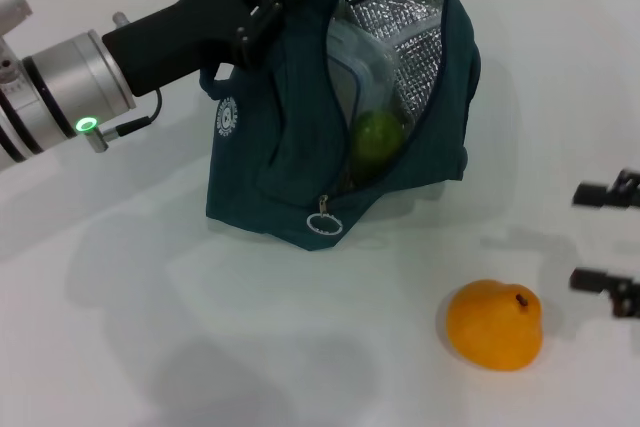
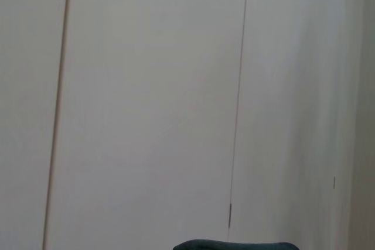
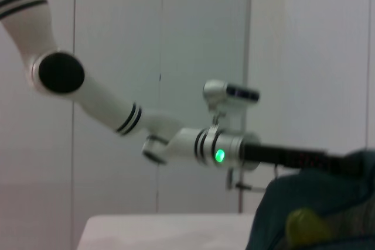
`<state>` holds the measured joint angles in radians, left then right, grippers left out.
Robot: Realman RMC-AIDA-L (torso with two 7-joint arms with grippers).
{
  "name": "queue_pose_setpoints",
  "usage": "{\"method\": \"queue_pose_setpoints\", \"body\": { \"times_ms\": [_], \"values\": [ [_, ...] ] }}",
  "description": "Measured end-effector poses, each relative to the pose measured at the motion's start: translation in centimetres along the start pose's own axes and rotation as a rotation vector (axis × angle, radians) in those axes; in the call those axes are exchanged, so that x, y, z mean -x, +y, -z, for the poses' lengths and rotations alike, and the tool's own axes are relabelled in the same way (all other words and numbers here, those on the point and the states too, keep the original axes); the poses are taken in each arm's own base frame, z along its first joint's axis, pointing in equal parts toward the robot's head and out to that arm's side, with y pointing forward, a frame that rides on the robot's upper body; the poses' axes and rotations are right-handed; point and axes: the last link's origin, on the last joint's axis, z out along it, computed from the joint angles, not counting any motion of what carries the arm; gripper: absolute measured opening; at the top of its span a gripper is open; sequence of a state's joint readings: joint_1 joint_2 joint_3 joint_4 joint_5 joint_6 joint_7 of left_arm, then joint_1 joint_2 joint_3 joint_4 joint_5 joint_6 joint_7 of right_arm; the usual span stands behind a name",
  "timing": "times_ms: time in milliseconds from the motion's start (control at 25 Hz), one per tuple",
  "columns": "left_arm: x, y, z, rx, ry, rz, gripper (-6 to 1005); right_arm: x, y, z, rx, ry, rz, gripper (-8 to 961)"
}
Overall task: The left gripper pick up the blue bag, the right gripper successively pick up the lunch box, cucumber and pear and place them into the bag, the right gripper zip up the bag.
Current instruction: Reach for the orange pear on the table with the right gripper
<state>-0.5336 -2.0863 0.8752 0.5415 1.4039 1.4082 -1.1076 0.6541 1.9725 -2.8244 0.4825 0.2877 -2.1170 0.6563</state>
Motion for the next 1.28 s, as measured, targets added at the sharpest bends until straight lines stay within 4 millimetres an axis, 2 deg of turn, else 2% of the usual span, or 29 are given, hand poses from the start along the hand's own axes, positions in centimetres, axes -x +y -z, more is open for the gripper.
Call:
{"method": "queue_pose_setpoints", "body": {
  "times_ms": [240,440,840,1000,1280],
  "values": [
    [0.3,0.1,-0.1,0.003,-0.004,0.008,40,-1.7,0.4,-0.7,0.028,0.098,-0.046,707],
    [0.3,0.2,-0.2,0.003,-0.004,0.015,40,-2.0,0.5,-0.9,0.056,0.132,-0.062,690],
    [-0.1,0.0,-0.4,0.010,-0.002,0.000,40,-3.1,0.4,-2.8,0.084,0.180,-0.088,635],
    [-0.2,0.1,-0.5,0.015,0.000,-0.004,40,-3.8,-0.2,-4.1,0.101,0.233,-0.117,414],
    [-0.3,0.1,-0.5,0.016,0.003,-0.007,40,-4.0,-0.5,-5.3,0.130,0.247,-0.116,391]
  ]
}}
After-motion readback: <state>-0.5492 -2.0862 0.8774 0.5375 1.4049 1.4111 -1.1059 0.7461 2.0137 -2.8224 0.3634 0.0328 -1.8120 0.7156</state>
